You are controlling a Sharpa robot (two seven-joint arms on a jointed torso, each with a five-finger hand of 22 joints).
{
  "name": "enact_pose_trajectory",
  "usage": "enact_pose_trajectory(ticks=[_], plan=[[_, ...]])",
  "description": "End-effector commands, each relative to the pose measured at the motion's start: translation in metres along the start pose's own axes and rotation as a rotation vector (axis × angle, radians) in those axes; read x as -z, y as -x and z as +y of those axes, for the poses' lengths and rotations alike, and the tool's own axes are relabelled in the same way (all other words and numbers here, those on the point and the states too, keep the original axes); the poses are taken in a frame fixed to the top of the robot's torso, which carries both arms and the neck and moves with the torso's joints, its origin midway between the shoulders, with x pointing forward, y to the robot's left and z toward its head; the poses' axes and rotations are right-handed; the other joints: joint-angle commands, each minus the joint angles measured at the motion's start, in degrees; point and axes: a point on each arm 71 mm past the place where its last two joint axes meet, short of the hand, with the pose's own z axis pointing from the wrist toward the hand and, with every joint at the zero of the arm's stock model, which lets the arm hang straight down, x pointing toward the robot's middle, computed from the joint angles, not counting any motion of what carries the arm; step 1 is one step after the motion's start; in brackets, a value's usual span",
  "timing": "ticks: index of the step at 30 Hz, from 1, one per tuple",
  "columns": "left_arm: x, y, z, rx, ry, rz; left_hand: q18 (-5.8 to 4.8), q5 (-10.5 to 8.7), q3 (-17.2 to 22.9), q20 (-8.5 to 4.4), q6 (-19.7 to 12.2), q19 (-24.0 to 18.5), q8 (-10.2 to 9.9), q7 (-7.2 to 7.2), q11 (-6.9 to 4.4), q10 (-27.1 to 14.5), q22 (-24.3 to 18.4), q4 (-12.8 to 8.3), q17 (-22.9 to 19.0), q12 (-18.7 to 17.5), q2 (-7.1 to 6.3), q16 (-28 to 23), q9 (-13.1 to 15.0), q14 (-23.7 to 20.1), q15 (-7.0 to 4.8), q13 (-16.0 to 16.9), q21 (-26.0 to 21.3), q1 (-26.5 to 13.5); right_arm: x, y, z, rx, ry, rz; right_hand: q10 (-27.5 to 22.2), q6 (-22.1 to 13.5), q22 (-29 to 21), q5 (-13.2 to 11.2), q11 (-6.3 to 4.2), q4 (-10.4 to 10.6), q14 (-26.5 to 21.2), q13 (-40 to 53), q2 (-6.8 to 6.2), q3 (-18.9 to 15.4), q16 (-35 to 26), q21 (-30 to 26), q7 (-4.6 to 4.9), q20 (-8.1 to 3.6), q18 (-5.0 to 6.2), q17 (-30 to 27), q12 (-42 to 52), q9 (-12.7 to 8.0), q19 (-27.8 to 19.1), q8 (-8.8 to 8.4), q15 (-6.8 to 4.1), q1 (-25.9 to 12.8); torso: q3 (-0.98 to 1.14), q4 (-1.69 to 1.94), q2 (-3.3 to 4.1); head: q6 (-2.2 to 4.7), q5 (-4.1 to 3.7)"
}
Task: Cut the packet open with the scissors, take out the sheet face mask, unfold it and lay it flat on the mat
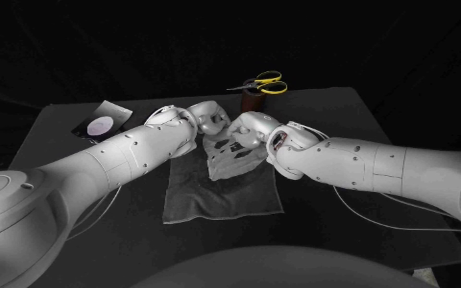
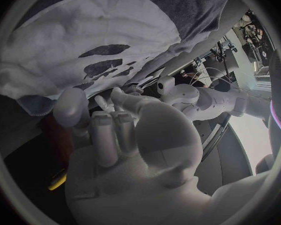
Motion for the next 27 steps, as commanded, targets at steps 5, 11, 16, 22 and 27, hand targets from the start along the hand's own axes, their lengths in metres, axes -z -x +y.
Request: enact_pose_trajectory(ticks=[5,11,16,22,27], plan=[[-0.0009,-0.0011,-0.0041,-0.022,-0.018,0.031,-0.34,0.17,0.9,-0.36,0.7,-0.1,0.1,0.25,0.04,-0.6,0.1,-0.3,6.5,0.5,0.11,0.3,0.2,1.8,-0.19,0.3,0.3,-0.3,-0.0021,-0.0066,-0.0012,0.058,-0.023,0.044,5.8,-0.5,6.5,0.1,0.07,0.1,6.0,14.6,0.10,0.5,0.2,-0.3,-0.15,0.01,0.84,15.1,-0.3,-0.1,-0.5,-0.30,0.11,-0.6,0.05,-0.04,0.16,-0.01,0.14],[-0.0007,-0.0021,-0.0091,-0.018,-0.044,0.036,-0.37,0.17,1.1,-0.32,1.0,0.0,0.2,0.16,0.05,-0.7,0.2,-0.4,6.6,0.6,0.06,0.3,0.3,1.8,-0.15,0.4,0.5,-0.3,-0.0034,-0.0078,-0.0044,0.067,-0.039,0.049,5.7,-0.6,6.5,0.1,0.08,0.3,6.0,14.5,0.05,0.7,0.2,-0.3,-0.14,-0.01,0.86,15.1,-0.4,-0.1,-0.5,-0.31,0.12,-0.7,-0.04,-0.12,0.16,-0.28,0.22],[-0.0006,-0.0008,-0.0083,-0.019,-0.036,0.028,-0.37,0.16,1.2,-0.30,1.2,0.0,0.3,0.21,0.06,-0.8,0.3,-0.5,6.6,0.7,0.03,0.3,0.3,1.8,-0.14,0.5,0.5,-0.4,-0.0035,-0.0083,-0.0053,0.069,-0.043,0.054,5.7,-0.5,6.4,0.1,0.11,0.3,6.0,14.5,0.03,0.8,0.2,-0.4,-0.09,-0.02,0.86,15.1,-0.3,-0.2,-0.6,-0.28,0.13,-0.8,0.05,-0.18,0.18,-0.34,0.28],[-0.0012,0.0008,-0.0042,-0.021,-0.010,0.023,-0.35,0.17,1.5,-0.25,1.2,-0.1,0.2,0.56,0.22,-0.9,0.2,-0.7,6.7,0.8,-0.06,0.3,0.3,1.8,-0.05,0.6,0.4,-0.4,-0.0038,-0.0088,-0.0050,0.069,-0.043,0.058,5.7,-0.5,6.4,0.1,0.13,0.4,6.0,14.5,0.01,0.9,0.2,-0.4,-0.07,-0.03,0.86,15.1,-0.4,-0.2,-0.6,-0.27,0.15,-0.8,0.08,-0.21,0.29,-0.40,0.30],[-0.0018,0.0024,0.0000,-0.021,0.008,0.018,-0.31,0.17,1.7,-0.22,1.2,-0.2,0.2,0.63,0.29,-0.9,0.1,-0.8,6.6,0.9,-0.10,0.3,0.4,1.7,0.00,0.7,0.3,-0.4,-0.0037,-0.0091,-0.0050,0.070,-0.044,0.063,5.7,-0.5,6.4,0.1,0.14,0.4,6.0,14.5,0.00,1.0,0.2,-0.4,-0.07,-0.04,0.87,15.1,-0.4,-0.2,-0.6,-0.27,0.16,-0.8,0.13,-0.33,0.40,-0.48,0.32]])
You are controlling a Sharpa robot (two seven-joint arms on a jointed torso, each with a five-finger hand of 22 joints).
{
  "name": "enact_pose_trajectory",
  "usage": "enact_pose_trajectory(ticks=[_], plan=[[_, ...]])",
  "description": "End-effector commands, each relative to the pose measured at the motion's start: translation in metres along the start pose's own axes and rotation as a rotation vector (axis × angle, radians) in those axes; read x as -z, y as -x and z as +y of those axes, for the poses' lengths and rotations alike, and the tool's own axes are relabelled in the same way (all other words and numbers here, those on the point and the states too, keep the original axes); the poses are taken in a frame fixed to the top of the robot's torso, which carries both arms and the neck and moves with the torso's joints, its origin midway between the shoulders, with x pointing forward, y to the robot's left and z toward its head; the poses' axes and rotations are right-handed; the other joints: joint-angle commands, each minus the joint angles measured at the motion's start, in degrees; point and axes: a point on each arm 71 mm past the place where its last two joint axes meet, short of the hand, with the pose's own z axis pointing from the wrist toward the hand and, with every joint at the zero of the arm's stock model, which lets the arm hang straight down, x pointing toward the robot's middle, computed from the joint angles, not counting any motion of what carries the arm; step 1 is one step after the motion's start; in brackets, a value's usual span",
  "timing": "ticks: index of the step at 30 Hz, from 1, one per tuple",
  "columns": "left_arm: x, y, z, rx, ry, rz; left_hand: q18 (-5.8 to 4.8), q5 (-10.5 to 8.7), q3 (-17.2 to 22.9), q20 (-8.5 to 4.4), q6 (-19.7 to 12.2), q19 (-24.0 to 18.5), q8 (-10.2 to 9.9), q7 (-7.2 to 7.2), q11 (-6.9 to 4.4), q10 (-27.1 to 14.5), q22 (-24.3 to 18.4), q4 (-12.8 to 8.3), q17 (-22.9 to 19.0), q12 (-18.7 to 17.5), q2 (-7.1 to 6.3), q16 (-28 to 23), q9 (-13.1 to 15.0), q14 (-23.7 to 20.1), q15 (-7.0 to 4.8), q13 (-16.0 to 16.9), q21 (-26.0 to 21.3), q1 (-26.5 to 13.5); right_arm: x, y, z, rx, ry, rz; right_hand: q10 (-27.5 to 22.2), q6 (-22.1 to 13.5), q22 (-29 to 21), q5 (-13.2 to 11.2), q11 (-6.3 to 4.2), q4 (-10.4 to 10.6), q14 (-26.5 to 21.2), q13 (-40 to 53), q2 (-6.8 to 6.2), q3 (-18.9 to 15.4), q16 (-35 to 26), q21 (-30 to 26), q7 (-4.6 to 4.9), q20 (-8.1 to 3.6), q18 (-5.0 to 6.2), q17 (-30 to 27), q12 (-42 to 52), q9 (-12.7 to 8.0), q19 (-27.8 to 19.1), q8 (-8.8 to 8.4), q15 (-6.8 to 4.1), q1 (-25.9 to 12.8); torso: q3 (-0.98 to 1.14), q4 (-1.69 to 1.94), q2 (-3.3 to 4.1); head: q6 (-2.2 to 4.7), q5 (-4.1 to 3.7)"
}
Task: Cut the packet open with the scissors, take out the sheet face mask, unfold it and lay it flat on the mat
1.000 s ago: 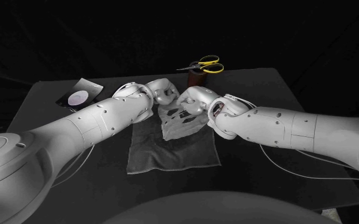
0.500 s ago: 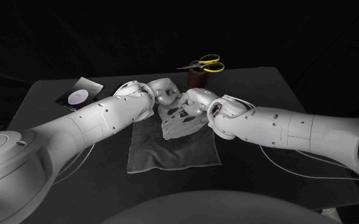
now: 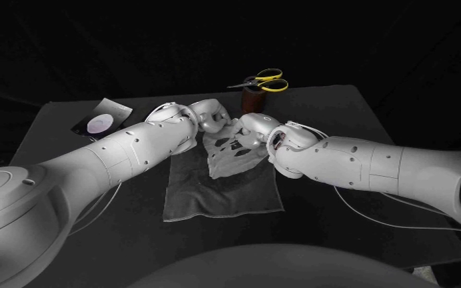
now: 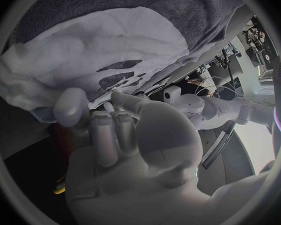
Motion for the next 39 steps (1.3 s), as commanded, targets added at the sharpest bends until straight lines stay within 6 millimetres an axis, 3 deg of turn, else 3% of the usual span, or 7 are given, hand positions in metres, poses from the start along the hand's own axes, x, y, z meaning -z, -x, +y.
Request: enact_pose_trajectory(ticks=[1,28,31,32,34,35,39], plan=[[-0.001,0.001,0.001,-0.003,0.012,0.004,-0.31,0.18,0.3,-0.22,0.2,-0.2,0.2,0.09,0.07,-0.3,-0.1,0.0,6.6,0.4,-0.01,0.3,0.1,1.8,0.00,0.1,0.1,-0.3,0.000,-0.001,0.001,0.017,0.001,0.019,5.8,-0.3,6.4,0.1,0.16,0.1,6.1,14.6,0.00,0.3,0.2,-0.4,0.12,0.18,0.89,15.0,-0.1,-0.1,-0.4,-0.27,0.06,-0.3,0.06,-0.12,0.09,-0.13,0.01],[0.001,0.018,0.030,0.005,0.068,-0.096,-0.27,0.17,1.0,0.08,0.1,-0.5,0.0,0.60,0.52,-0.6,-0.2,-0.5,6.4,0.6,-0.25,0.3,0.1,1.6,0.40,0.4,0.0,-0.5,0.001,-0.002,-0.001,0.015,-0.011,0.036,5.8,-0.3,6.3,0.1,0.19,0.3,6.1,14.5,-0.09,0.5,0.2,-0.6,0.16,0.17,0.93,15.0,-0.2,-0.1,-0.5,-0.23,0.09,-0.4,0.08,0.03,0.04,-0.38,-0.10],[0.002,0.023,0.030,0.046,0.037,-0.157,0.37,0.04,-1.2,0.83,-1.1,-2.8,-0.8,2.16,1.88,-1.4,-2.7,-1.2,1.1,0.2,-3.72,-1.2,0.0,-1.3,1.49,0.3,-2.3,-1.7,0.001,-0.002,-0.001,0.015,-0.012,0.038,5.8,-0.3,6.3,0.1,0.19,0.3,6.1,14.5,-0.09,0.5,0.2,-0.6,0.16,0.17,0.93,15.0,-0.2,-0.1,-0.5,-0.23,0.09,-0.4,0.09,0.08,0.03,-0.38,-0.15],[0.002,0.024,0.030,0.060,0.028,-0.171,0.42,0.13,-1.8,1.00,-1.1,-3.0,-0.8,2.23,2.00,-1.4,-2.9,-1.2,0.7,0.1,-3.97,-1.4,0.1,-1.6,1.66,0.2,-2.5,-1.9,0.001,-0.002,-0.001,0.015,-0.012,0.038,5.8,-0.3,6.4,0.1,0.21,0.4,6.1,14.6,-0.16,0.6,0.2,-0.6,0.17,0.17,0.91,15.0,-0.1,-0.1,-0.5,-0.21,0.11,-0.5,0.09,0.07,0.03,-0.38,-0.16],[0.002,0.025,0.028,0.079,0.015,-0.188,0.55,0.13,-6.9,1.49,-0.5,-3.7,-0.3,2.60,2.76,-1.1,-3.4,-0.5,-0.3,0.6,-7.92,-1.7,0.4,-2.2,2.29,0.4,-3.1,-4.7,0.001,-0.002,-0.001,0.016,-0.013,0.039,5.8,-0.3,6.4,0.1,0.21,0.4,6.1,14.6,-0.16,0.6,0.2,-0.6,0.17,0.17,0.91,15.0,-0.1,-0.1,-0.5,-0.21,0.11,-0.5,0.10,0.05,0.06,-0.38,-0.13],[0.002,0.025,0.027,0.087,0.011,-0.196,0.69,0.10,-9.2,1.83,-0.3,-4.2,0.1,2.48,2.84,-0.9,-4.0,-0.3,-0.9,0.8,-8.83,-1.9,0.7,-2.6,2.52,0.5,-3.7,-5.5,0.001,-0.002,-0.001,0.016,-0.014,0.039,5.8,-0.3,6.4,0.1,0.21,0.4,6.1,14.6,-0.16,0.6,0.2,-0.6,0.17,0.17,0.91,15.0,-0.1,-0.1,-0.5,-0.21,0.11,-0.5,0.10,0.03,0.07,-0.38,-0.11],[0.000,0.025,0.024,0.105,0.015,-0.210,1.05,0.13,-15.9,2.40,0.7,-5.1,1.8,2.28,3.05,-1.2,-5.0,0.2,-2.3,0.6,-9.84,-2.4,1.9,-3.6,2.76,0.2,-4.8,-5.8,0.001,-0.002,-0.001,0.017,-0.014,0.040,5.8,-0.3,6.4,0.1,0.21,0.4,6.1,14.6,-0.16,0.6,0.2,-0.6,0.17,0.17,0.91,15.0,-0.1,-0.1,-0.5,-0.21,0.11,-0.5,0.11,-0.01,0.09,-0.30,-0.03]])
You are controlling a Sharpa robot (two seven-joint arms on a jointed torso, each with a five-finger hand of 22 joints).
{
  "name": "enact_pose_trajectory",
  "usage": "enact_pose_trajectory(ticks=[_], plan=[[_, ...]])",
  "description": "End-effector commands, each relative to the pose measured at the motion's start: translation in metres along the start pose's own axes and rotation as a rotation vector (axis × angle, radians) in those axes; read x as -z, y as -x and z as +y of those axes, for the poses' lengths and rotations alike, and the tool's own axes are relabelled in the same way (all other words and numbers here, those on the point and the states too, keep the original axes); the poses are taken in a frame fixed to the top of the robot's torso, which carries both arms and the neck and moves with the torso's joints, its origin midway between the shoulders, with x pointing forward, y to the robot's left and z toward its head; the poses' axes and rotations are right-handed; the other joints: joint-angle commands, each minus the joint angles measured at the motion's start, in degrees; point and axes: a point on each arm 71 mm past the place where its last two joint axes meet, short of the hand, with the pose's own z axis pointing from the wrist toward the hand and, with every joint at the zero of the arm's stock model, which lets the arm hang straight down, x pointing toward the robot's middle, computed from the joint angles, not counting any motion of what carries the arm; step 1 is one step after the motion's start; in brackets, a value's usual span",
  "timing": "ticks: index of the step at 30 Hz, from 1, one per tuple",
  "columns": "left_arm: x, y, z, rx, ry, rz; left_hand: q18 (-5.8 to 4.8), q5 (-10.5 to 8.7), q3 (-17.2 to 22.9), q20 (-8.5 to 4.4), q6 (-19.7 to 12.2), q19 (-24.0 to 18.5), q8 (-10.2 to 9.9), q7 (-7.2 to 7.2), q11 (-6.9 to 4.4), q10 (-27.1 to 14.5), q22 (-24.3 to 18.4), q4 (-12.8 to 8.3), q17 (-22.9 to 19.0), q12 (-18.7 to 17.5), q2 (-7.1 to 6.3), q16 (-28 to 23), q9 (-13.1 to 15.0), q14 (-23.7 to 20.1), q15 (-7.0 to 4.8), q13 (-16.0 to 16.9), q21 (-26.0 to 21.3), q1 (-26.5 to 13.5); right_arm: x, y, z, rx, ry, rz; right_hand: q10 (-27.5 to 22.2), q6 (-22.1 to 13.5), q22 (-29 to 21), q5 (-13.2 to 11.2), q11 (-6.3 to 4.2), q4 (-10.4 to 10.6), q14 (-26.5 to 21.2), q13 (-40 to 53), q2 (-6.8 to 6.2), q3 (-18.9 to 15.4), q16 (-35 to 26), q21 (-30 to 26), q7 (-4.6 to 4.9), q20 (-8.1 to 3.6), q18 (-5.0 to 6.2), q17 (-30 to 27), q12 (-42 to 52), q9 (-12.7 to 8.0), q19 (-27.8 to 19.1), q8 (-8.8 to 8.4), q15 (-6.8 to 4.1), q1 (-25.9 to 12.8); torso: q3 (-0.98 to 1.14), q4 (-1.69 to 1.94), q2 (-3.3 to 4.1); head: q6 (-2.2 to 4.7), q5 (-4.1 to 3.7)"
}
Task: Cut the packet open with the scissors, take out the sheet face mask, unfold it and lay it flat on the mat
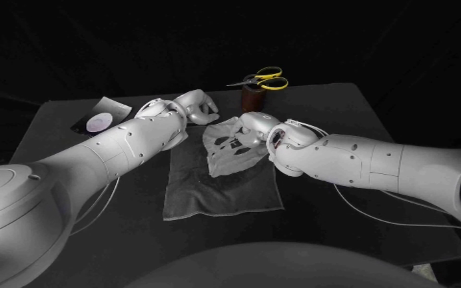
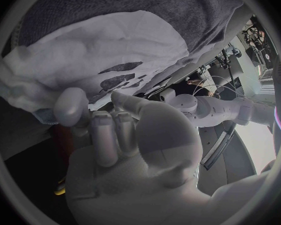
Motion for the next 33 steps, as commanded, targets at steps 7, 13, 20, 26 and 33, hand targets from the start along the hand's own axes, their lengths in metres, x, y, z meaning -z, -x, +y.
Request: enact_pose_trajectory(ticks=[7,13,20,26,33], plan=[[-0.005,-0.001,-0.009,0.058,0.043,-0.062,0.80,0.20,-13.4,0.85,-2.9,1.0,15.9,0.97,0.90,0.0,0.8,1.7,1.4,2.4,0.02,0.8,9.0,0.9,0.96,0.5,1.0,2.4,0.000,-0.003,0.002,0.014,-0.004,0.026,5.8,-0.1,6.3,0.1,0.33,0.0,6.1,14.5,-0.21,0.2,0.2,-0.3,0.41,-0.03,0.94,15.1,0.0,0.1,-0.3,-0.16,0.11,-0.6,0.12,-0.18,0.11,0.15,0.17],[-0.008,-0.005,-0.010,0.026,0.111,-0.048,0.21,-0.01,-23.1,0.37,-10.3,2.7,31.8,-0.11,0.51,-0.1,2.8,4.8,3.9,5.2,1.13,1.9,17.7,2.5,0.26,1.7,3.2,6.3,0.000,-0.003,0.003,0.014,-0.004,0.027,5.8,0.1,6.3,0.1,0.37,0.1,6.1,14.5,-0.34,0.4,0.2,-0.4,0.48,-0.04,0.95,15.1,0.0,0.1,-0.4,-0.06,0.14,-0.6,0.10,-0.21,0.13,0.19,0.06],[-0.011,-0.011,-0.012,-0.030,0.185,-0.030,-0.70,0.12,-30.8,-1.23,-11.4,5.6,44.5,-2.51,-1.65,9.3,6.1,7.5,8.9,9.7,2.39,3.2,24.8,5.3,-1.58,12.1,6.5,10.2,-0.001,-0.003,0.004,0.015,-0.004,0.028,5.8,0.1,6.3,0.1,0.37,0.1,6.1,14.5,-0.34,0.4,0.2,-0.4,0.48,-0.04,0.95,15.1,0.0,0.1,-0.4,-0.06,0.14,-0.6,0.19,-0.47,0.24,0.23,0.08],[-0.011,-0.014,-0.012,-0.063,0.217,-0.020,-1.19,0.10,-36.2,-2.37,-10.9,7.1,50.5,-4.06,-3.03,13.6,7.8,8.9,11.1,11.3,3.50,3.6,28.8,6.5,-2.85,16.8,8.0,12.9,-0.002,-0.003,0.005,0.016,-0.005,0.027,5.8,0.1,6.3,0.1,0.40,0.2,6.1,14.4,-0.43,0.4,0.2,-0.5,0.51,-0.03,0.96,15.1,-0.1,0.1,-0.4,-0.01,0.17,-0.7,0.25,-0.46,0.25,0.25,0.21],[-0.011,-0.016,-0.013,-0.073,0.225,-0.010,-1.40,0.10,-39.2,-3.09,-10.8,7.7,53.5,-4.96,-3.87,15.4,8.5,9.1,12.3,11.7,4.47,3.8,31.1,7.1,-3.62,18.6,8.6,13.4,-0.002,-0.002,0.005,0.017,-0.008,0.025,5.8,0.1,6.3,0.1,0.40,0.2,6.1,14.4,-0.43,0.4,0.2,-0.5,0.51,-0.03,0.96,15.1,-0.1,0.1,-0.4,-0.01,0.17,-0.7,0.17,-0.44,0.26,0.12,0.09]])
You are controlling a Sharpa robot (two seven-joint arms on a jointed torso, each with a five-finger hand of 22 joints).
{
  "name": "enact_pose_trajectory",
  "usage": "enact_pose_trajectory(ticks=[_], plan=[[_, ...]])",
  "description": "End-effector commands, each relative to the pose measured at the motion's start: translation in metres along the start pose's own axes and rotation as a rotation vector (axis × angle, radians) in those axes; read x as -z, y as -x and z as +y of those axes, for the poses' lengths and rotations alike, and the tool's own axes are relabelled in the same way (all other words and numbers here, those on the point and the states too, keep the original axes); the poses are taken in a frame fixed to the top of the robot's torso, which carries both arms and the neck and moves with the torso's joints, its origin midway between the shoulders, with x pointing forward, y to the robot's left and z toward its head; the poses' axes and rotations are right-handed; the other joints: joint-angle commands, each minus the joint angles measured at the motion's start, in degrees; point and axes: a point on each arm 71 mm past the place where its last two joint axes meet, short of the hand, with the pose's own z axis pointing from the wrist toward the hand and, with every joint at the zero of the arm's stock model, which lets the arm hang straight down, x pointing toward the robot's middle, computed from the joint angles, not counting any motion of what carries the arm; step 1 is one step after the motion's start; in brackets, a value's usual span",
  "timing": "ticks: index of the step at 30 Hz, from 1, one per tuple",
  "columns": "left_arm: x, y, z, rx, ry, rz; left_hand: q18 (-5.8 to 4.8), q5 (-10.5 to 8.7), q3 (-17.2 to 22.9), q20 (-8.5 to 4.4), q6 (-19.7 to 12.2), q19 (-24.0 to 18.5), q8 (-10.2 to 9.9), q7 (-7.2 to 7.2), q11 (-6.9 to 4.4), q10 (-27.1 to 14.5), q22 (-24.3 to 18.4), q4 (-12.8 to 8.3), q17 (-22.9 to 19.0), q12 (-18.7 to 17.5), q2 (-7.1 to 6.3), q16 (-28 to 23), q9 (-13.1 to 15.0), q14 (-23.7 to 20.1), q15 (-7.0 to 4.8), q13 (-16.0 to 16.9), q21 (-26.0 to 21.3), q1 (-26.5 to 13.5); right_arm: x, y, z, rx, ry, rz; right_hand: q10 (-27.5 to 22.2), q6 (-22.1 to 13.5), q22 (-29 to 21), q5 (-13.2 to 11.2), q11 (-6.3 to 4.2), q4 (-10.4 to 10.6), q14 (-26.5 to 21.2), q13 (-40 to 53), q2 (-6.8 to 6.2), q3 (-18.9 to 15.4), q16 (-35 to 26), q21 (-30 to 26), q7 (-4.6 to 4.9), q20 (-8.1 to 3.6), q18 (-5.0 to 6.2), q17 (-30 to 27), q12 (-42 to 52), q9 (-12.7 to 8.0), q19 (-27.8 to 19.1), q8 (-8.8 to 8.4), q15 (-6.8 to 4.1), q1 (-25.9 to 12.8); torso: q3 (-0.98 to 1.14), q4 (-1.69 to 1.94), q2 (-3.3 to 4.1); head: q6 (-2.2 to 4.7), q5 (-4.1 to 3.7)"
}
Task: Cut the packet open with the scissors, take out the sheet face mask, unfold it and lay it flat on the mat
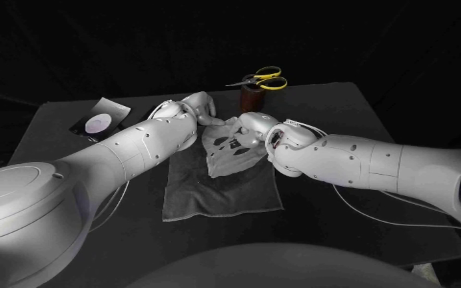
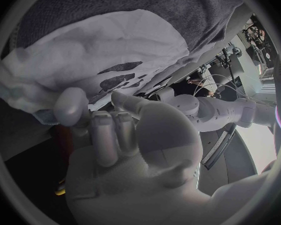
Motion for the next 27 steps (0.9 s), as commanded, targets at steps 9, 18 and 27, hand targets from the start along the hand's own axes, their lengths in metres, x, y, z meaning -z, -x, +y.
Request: enact_pose_trajectory(ticks=[9,18,27], plan=[[0.0003,-0.0020,-0.0010,-0.034,0.033,0.011,-0.56,0.09,-1.4,-0.40,0.0,0.4,1.3,-0.68,-0.27,1.0,2.5,0.0,10.4,0.3,0.95,0.3,1.1,4.0,-0.72,0.8,0.4,0.5,0.0006,-0.0028,-0.0011,0.018,-0.010,0.025,5.7,-0.1,6.3,0.1,0.35,0.1,6.2,14.3,-0.26,0.3,0.2,-0.3,0.41,-0.03,0.98,15.1,0.0,0.0,-0.5,0.12,0.09,-0.5,-0.01,0.01,0.07,-0.13,-0.08],[-0.0003,0.0012,0.0006,-0.031,0.044,-0.026,-0.75,0.16,1.3,-0.91,0.0,1.0,1.2,-1.22,-0.82,2.3,3.2,-0.2,11.3,0.3,5.33,0.4,1.6,4.4,-1.23,1.9,1.0,4.8,0.0008,-0.0025,-0.0014,0.020,-0.012,0.024,5.7,0.0,6.3,0.1,0.38,0.1,6.2,14.3,-0.31,0.4,0.2,-0.3,0.43,-0.03,0.98,15.1,0.0,0.1,-0.5,0.17,0.12,-0.5,0.03,-0.01,0.14,-0.11,-0.15],[-0.0011,0.0046,0.0039,-0.019,0.061,-0.058,-0.88,0.16,3.3,-1.18,0.3,1.4,0.3,-1.42,-1.05,3.1,3.6,0.1,12.1,0.1,6.99,0.5,1.3,4.7,-1.47,2.5,1.3,6.0,0.0010,-0.0023,-0.0017,0.022,-0.013,0.025,5.7,0.1,6.2,0.1,0.40,0.2,6.2,14.3,-0.36,0.5,0.2,-0.4,0.46,-0.03,0.99,15.1,0.0,0.1,-0.5,0.23,0.14,-0.5,0.07,-0.02,0.09,-0.18,-0.29]])
